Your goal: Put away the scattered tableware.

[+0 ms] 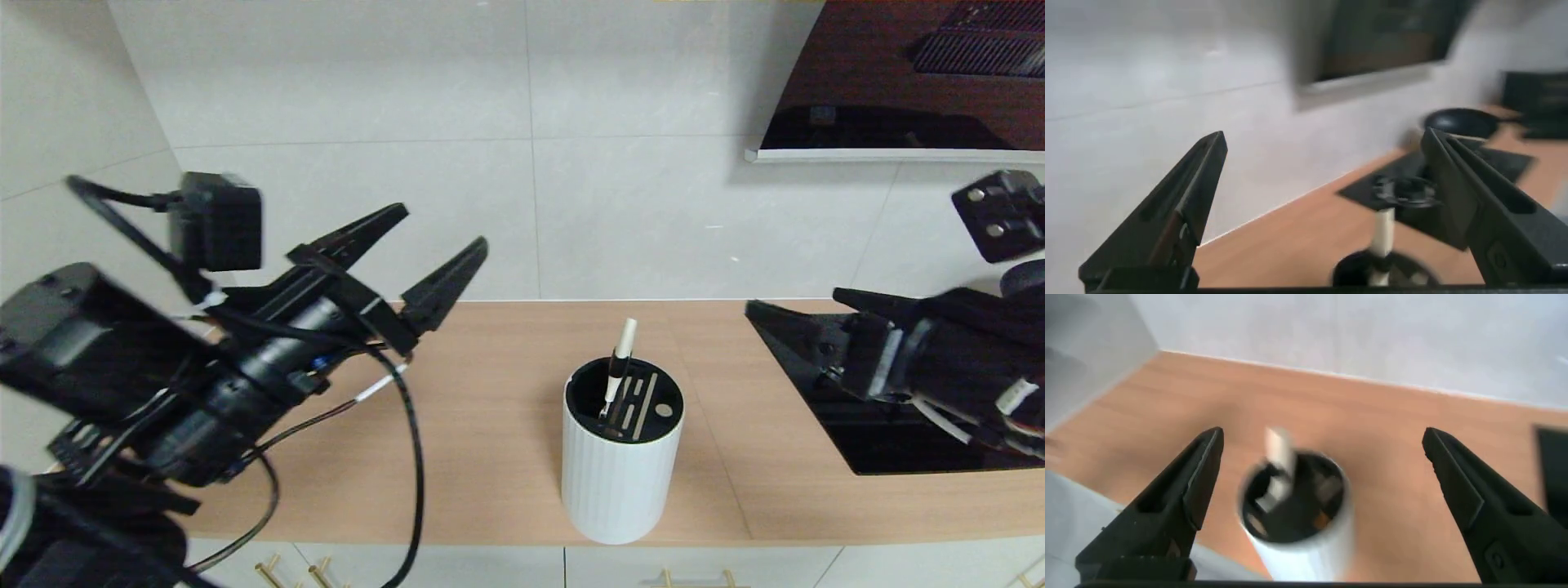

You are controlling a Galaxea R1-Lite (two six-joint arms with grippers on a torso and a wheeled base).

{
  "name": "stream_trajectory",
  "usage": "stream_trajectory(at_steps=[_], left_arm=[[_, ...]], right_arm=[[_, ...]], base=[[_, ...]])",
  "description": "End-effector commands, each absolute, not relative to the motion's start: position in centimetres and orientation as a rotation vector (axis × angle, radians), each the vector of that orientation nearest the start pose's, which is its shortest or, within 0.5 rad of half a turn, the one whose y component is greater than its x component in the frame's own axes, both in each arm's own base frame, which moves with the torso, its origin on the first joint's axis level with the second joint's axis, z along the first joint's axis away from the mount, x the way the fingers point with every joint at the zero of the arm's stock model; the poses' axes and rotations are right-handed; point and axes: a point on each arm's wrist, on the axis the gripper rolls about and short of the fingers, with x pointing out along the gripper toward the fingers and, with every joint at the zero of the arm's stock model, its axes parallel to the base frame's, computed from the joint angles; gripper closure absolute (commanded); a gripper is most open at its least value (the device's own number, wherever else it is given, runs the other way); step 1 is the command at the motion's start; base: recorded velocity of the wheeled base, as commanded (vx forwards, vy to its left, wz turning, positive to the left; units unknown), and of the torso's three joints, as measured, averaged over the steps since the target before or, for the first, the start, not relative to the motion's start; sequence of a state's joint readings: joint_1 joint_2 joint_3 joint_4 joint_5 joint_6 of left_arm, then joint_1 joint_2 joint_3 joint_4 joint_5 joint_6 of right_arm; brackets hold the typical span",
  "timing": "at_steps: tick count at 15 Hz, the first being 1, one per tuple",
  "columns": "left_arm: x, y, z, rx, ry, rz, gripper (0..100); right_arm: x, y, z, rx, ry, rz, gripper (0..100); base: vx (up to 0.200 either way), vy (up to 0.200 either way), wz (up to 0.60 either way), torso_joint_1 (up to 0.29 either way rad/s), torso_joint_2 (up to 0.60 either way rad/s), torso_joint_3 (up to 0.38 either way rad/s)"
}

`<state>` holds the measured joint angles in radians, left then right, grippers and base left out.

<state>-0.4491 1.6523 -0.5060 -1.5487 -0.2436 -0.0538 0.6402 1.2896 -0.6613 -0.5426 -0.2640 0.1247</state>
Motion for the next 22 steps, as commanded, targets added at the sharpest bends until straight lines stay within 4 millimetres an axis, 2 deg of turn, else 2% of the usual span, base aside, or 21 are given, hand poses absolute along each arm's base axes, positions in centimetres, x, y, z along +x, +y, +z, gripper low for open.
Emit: stream_trajectory(at_steps=[1,4,6,9,11,14,17,19,20,21,22], left_arm=[[14.2,-3.7,22.1,-0.078,-0.435,-0.476,0],[7.9,-2.2,21.3,-0.094,-0.405,-0.462,0],[3.7,-1.3,20.2,-0.106,-0.345,-0.462,0],[-2.3,-0.2,18.7,-0.157,-0.271,-0.511,0],[-5.1,0.3,17.6,-0.176,-0.274,-0.534,0],[-5.3,0.3,18.2,-0.176,-0.338,-0.419,0],[-5.4,-0.2,18.0,-0.156,-0.366,-0.311,0],[-6.1,-0.5,16.4,-0.137,-0.398,-0.281,0],[-5.1,-0.5,14.9,-0.117,-0.357,-0.249,0],[-4.5,-0.4,14.0,-0.120,-0.342,-0.217,0],[-3.7,-0.4,12.6,-0.096,-0.302,-0.196,0]], right_arm=[[11.3,6.2,21.5,0.080,0.055,0.283,0],[7.1,2.5,18.9,0.103,-0.011,0.153,0],[4.4,1.1,17.6,0.090,-0.061,0.102,0],[1.1,-0.2,17.2,0.053,-0.096,0.055,0],[-1.0,-0.9,16.0,0.019,-0.132,0.052,0],[-3.1,-1.2,14.8,-0.001,-0.176,-0.002,0],[-3.4,-1.0,14.8,0.001,-0.199,-0.080,0],[-3.4,-0.7,14.4,-0.004,-0.195,-0.153,0],[-3.9,-0.3,12.5,-0.025,-0.225,-0.159,0],[-3.2,-0.2,10.9,-0.035,-0.172,-0.117,0],[-2.6,-0.3,9.5,-0.029,-0.161,-0.153,0]], base=[[0.000,0.000,0.00,0.000,0.00,0.000],[0.000,0.000,0.00,0.000,0.00,0.000],[0.000,0.000,0.00,0.000,0.00,0.000],[0.000,0.000,0.00,0.000,0.00,0.000],[0.000,0.000,0.00,0.000,0.00,0.000],[0.000,0.000,0.00,0.000,0.00,0.000],[0.000,0.000,0.00,0.000,0.00,0.000],[0.000,0.000,0.00,0.000,0.00,0.000],[0.000,0.000,0.00,0.000,0.00,0.000],[0.000,0.000,0.00,0.000,0.00,0.000],[0.000,0.000,0.00,0.000,0.00,0.000]])
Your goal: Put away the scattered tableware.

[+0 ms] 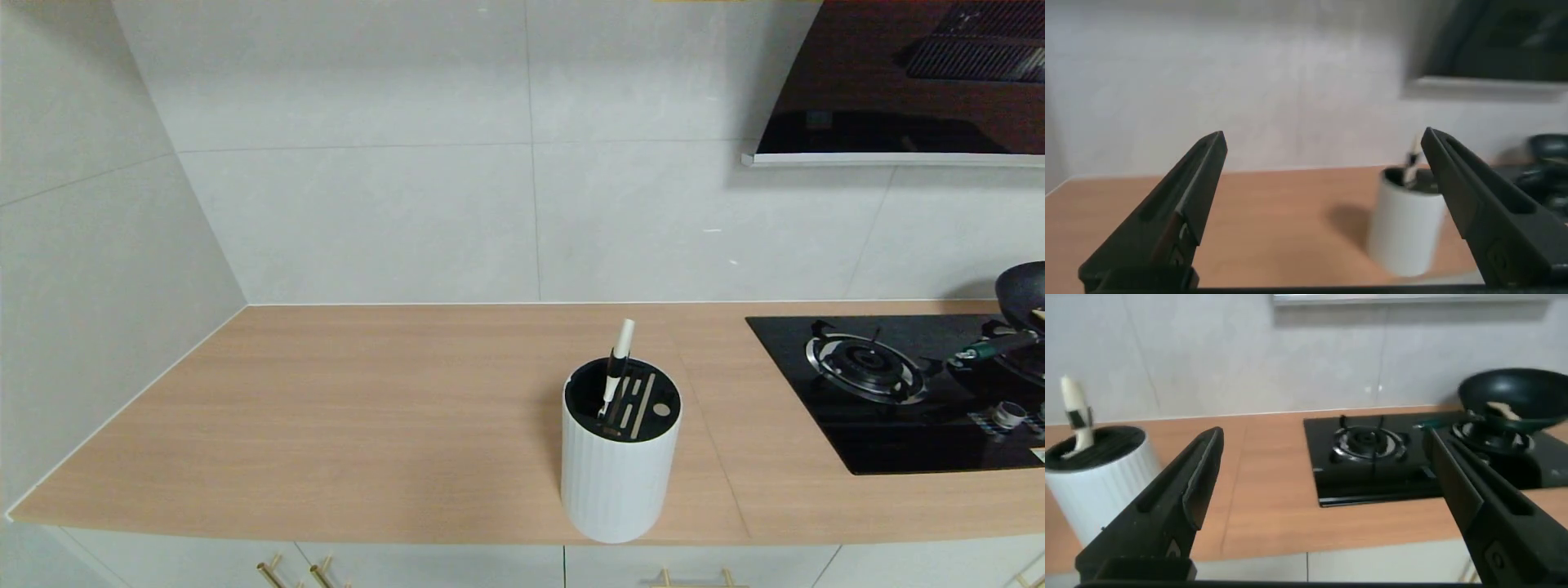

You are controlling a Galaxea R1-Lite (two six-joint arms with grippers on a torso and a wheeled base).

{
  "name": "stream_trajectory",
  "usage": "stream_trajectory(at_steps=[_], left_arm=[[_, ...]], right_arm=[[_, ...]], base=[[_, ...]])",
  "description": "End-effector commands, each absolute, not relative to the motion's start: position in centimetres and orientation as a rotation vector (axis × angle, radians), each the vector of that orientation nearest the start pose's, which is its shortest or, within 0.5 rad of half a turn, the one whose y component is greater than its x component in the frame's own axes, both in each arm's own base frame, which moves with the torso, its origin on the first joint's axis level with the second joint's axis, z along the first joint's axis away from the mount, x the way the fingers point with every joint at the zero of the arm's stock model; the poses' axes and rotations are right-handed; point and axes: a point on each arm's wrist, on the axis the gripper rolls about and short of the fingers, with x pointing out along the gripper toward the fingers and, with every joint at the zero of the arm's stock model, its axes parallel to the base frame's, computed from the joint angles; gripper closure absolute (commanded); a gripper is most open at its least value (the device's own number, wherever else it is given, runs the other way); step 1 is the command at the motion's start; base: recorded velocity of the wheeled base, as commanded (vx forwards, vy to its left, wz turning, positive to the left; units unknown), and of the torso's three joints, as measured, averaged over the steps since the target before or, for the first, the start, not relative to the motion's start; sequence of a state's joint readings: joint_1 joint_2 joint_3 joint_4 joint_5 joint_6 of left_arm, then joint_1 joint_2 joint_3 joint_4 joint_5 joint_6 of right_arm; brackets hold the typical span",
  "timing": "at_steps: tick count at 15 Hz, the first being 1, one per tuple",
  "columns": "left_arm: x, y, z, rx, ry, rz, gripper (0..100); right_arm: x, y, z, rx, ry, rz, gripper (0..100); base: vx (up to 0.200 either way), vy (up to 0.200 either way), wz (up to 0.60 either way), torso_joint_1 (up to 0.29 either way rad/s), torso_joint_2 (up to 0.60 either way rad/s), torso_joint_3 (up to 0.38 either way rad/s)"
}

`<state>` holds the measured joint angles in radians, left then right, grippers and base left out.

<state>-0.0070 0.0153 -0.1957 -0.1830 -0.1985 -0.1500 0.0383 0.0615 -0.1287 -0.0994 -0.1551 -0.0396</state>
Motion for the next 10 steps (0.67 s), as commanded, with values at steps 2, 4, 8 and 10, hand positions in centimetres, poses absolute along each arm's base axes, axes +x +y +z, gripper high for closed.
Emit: stream_trajectory(at_steps=[2,4,8,10], left_arm=[[-2.5,-0.2,9.8,-0.023,-0.218,-0.095,0],[-2.4,0.0,8.8,-0.006,-0.115,0.004,0],[-2.3,0.1,7.6,0.041,0.001,0.054,0],[-2.3,0.1,7.6,0.009,-0.003,0.057,0]], right_arm=[[-2.4,-0.4,9.0,-0.005,-0.142,-0.185,0],[-2.4,-0.4,8.8,-0.007,-0.122,-0.183,0],[-2.3,-0.4,8.1,-0.018,-0.051,-0.182,0],[-2.3,-0.4,8.1,0.039,-0.051,-0.180,0]], base=[[0.000,0.000,0.00,0.000,0.00,0.000],[0.000,0.000,0.00,0.000,0.00,0.000],[0.000,0.000,0.00,0.000,0.00,0.000],[0.000,0.000,0.00,0.000,0.00,0.000]])
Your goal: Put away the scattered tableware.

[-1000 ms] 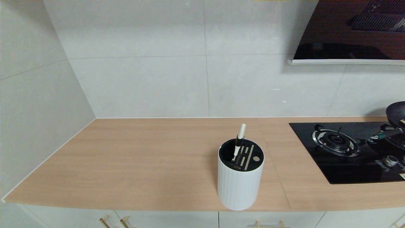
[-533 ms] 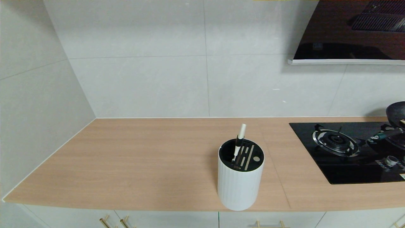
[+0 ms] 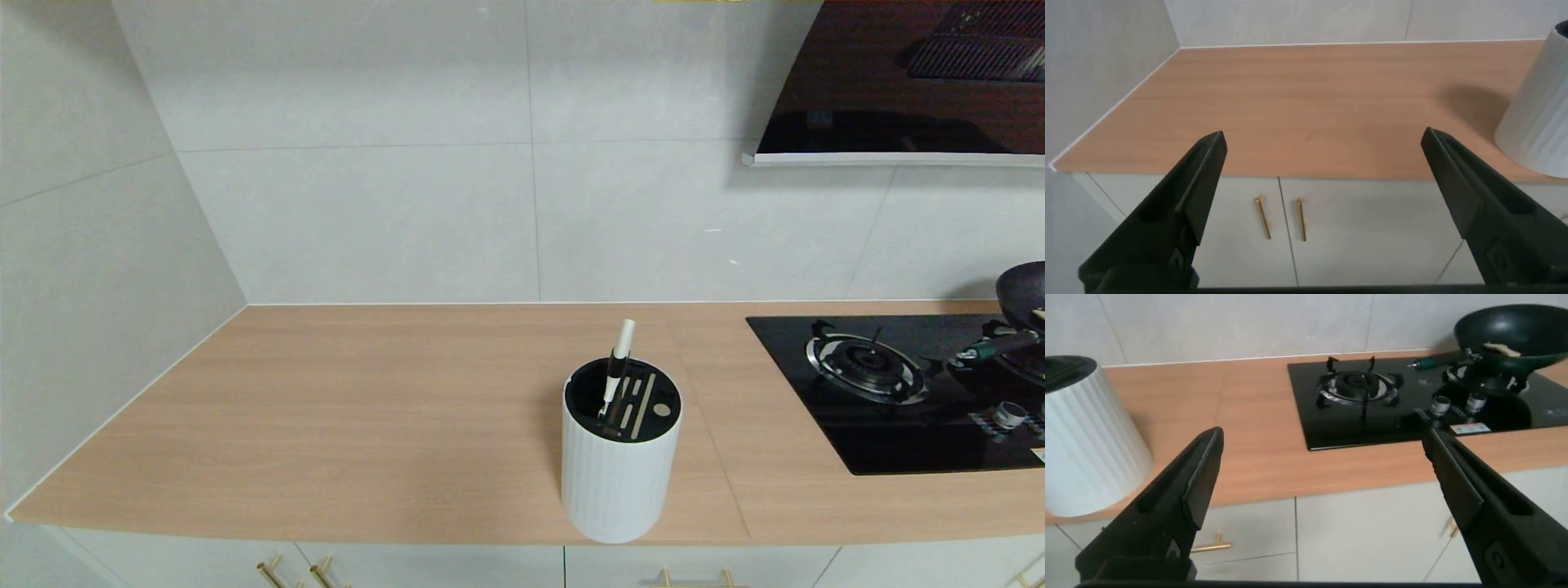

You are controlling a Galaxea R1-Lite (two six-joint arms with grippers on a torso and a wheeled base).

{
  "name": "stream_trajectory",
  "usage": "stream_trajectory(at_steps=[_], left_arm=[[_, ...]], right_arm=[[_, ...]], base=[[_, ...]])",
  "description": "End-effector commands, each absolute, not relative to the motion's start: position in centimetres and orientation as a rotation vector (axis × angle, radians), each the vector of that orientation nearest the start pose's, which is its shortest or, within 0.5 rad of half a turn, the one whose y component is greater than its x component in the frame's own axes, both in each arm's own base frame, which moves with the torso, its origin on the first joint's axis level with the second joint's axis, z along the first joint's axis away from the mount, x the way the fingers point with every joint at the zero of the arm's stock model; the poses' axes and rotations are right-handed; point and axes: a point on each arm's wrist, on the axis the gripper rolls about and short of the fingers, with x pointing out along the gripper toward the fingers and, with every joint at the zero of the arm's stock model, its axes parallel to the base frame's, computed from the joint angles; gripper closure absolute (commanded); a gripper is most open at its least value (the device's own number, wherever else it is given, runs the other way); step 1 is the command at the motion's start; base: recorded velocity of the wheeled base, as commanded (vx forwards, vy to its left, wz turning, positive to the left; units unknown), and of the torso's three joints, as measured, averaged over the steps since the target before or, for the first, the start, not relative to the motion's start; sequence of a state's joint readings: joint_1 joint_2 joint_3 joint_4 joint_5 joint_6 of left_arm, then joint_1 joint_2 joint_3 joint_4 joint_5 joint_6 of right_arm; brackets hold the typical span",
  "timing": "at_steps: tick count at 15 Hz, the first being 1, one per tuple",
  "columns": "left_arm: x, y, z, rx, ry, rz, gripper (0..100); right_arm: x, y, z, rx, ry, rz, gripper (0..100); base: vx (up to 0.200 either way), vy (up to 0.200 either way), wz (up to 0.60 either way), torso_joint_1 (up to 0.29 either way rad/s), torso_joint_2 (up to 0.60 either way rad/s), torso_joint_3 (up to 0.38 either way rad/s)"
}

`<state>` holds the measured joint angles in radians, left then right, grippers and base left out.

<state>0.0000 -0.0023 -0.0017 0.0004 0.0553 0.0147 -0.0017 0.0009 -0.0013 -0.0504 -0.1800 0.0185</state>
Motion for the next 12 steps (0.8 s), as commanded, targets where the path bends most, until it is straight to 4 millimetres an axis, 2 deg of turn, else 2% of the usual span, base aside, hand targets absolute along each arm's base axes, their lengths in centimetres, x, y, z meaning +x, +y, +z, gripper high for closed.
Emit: stream_trajectory(at_steps=[1,2,5,12], left_arm=[[-2.30,0.13,7.61,-0.022,-0.004,0.057,0],[-2.30,0.13,7.61,-0.017,-0.004,0.057,0],[-2.30,0.13,7.61,-0.015,-0.004,0.057,0],[-2.30,0.13,7.61,-0.015,-0.004,0.057,0]], right_arm=[[-2.33,-0.41,8.03,0.065,-0.048,-0.180,0],[-2.32,-0.39,8.02,0.068,-0.047,-0.175,0],[-2.29,0.01,7.54,-0.051,0.008,0.005,0],[-2.27,0.01,7.57,0.008,0.000,0.005,0]], base=[[0.000,0.000,0.00,0.000,0.00,0.000],[0.000,0.000,0.00,0.000,0.00,0.000],[0.000,0.000,0.00,0.000,0.00,0.000],[0.000,0.000,0.00,0.000,0.00,0.000]])
